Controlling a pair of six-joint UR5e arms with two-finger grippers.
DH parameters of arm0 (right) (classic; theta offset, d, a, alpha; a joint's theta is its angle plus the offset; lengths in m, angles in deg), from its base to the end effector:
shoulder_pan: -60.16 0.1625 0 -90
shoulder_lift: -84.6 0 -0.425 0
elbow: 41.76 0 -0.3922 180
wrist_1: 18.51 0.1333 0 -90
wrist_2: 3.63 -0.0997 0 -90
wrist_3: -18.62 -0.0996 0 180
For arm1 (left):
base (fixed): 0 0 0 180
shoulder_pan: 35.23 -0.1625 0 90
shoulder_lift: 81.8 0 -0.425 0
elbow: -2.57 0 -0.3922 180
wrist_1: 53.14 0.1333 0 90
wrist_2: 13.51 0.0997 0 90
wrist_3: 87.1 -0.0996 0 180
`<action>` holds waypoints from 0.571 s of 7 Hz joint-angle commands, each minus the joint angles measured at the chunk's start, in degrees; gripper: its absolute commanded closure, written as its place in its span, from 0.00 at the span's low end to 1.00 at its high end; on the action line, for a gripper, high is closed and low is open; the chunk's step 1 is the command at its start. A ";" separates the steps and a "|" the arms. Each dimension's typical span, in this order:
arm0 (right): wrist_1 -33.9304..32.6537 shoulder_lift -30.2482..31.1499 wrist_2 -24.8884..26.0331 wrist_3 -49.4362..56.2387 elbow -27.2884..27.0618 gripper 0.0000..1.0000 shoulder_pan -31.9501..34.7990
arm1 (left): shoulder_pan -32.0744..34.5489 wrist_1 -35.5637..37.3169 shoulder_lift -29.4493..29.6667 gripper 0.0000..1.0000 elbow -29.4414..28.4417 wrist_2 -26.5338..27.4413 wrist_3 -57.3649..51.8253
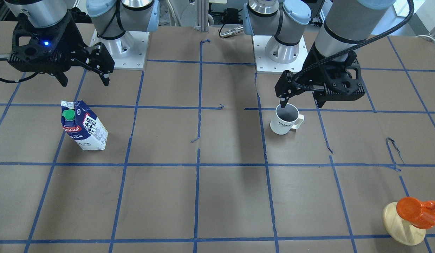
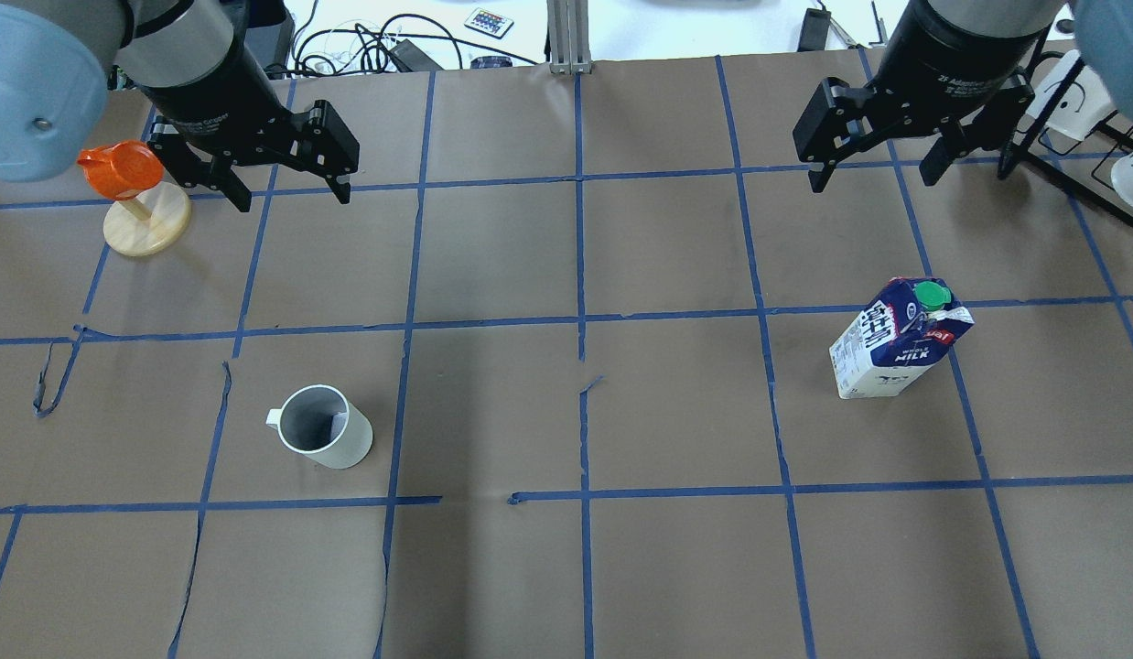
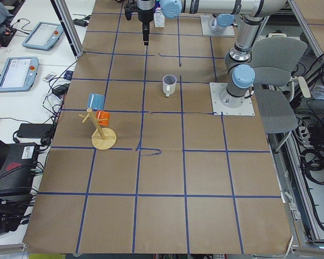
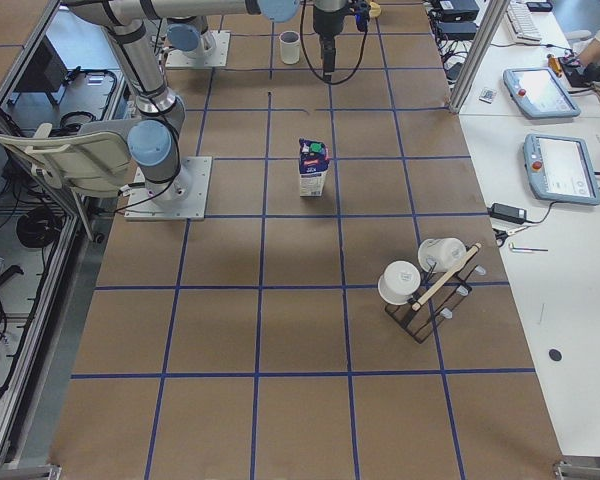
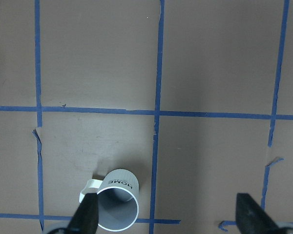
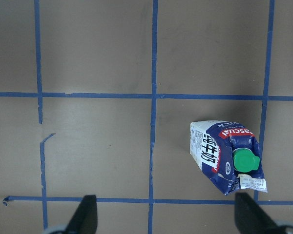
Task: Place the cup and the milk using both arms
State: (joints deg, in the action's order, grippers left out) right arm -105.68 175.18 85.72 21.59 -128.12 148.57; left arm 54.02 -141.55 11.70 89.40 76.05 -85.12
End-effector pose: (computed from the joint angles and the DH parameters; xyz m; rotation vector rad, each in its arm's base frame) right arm 0.1208 -0.4925 0.5192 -0.0379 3.1308 -0.0387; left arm -0.1272 -0.5217 0.4871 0.0745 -3.1326 0.0343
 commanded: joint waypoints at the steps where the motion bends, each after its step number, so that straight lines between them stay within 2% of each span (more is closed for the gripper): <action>1: -0.20 0.21 0.04 -0.24 -0.21 0.00 0.01 | 0.05 0.00 0.01 0.00 0.00 -0.08 0.22; 4: -1.34 -0.40 -0.05 -0.24 -0.47 0.00 0.10 | 0.05 0.00 0.01 0.00 0.52 -0.08 0.31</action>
State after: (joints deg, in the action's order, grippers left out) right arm -106.84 175.18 85.72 21.51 -128.43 148.60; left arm 54.06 -141.56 11.72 89.62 75.97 -84.87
